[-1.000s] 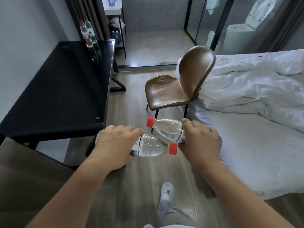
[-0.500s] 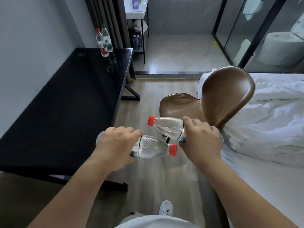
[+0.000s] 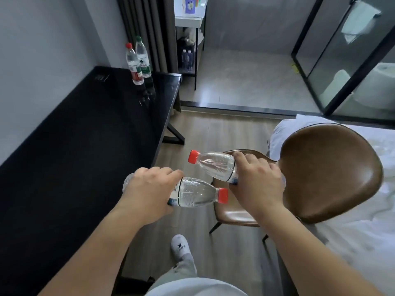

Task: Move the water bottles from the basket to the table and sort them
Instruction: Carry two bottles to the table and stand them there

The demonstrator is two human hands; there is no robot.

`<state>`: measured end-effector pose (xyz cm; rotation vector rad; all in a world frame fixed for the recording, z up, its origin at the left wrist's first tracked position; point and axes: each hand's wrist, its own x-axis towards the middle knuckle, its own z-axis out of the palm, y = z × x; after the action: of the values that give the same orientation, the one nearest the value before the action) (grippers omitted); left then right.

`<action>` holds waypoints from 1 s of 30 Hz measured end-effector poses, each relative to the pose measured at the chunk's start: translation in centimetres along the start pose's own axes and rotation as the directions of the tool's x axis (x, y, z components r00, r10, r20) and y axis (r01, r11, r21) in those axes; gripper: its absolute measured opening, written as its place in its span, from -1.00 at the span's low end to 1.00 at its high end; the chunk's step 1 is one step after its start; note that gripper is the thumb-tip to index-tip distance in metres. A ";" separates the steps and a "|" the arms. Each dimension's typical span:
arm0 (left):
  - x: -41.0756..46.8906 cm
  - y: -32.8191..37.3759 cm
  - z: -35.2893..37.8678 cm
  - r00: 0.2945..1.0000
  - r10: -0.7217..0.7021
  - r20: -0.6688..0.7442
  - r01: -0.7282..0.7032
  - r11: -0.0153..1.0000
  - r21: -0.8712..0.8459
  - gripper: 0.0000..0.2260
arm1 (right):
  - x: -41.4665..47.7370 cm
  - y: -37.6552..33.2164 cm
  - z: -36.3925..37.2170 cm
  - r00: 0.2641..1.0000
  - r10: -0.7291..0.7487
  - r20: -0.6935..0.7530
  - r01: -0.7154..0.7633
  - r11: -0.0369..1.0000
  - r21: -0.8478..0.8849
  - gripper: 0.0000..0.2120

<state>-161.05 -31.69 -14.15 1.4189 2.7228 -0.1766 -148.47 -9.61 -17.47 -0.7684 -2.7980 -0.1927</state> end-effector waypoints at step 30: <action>24.6 -25.0 -1.3 0.777 -0.617 0.126 0.628 0.772 -0.093 -0.48 | 47.2 -19.4 11.2 0.779 -0.627 0.014 0.605 0.757 0.249 -0.30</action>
<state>-195.65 -25.76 -13.83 0.4067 2.9499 -0.0831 -199.97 -1.12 -17.39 0.2378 -2.9881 0.0715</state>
